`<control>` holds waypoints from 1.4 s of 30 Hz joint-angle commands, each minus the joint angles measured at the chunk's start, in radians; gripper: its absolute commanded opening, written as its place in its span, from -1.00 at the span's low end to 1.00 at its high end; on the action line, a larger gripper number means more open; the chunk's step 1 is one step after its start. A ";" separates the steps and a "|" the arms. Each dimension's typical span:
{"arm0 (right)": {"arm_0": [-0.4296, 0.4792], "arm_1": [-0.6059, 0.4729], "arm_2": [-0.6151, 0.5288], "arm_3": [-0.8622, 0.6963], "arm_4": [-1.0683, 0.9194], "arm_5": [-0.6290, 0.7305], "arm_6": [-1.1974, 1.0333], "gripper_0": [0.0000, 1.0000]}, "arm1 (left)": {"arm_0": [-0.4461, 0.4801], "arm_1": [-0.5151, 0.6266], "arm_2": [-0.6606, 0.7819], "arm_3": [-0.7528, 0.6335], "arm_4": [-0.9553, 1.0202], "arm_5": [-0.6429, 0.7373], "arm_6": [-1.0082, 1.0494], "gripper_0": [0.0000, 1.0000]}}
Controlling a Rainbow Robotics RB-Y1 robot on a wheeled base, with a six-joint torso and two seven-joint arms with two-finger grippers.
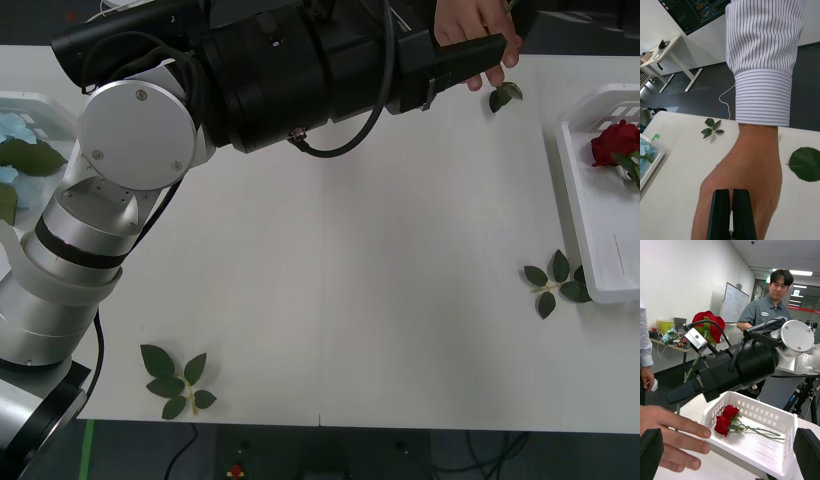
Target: Place the red flowers into the right box and the blue flowers into the left box. If a person shows an open palm, hand one flower to the person first, then continue sorting.
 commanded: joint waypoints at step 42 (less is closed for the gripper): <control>-0.101 0.079 -0.025 0.025 0.151 -0.032 -0.012 1.00 | 0.014 0.019 0.014 -0.013 0.011 -0.015 -0.041 1.00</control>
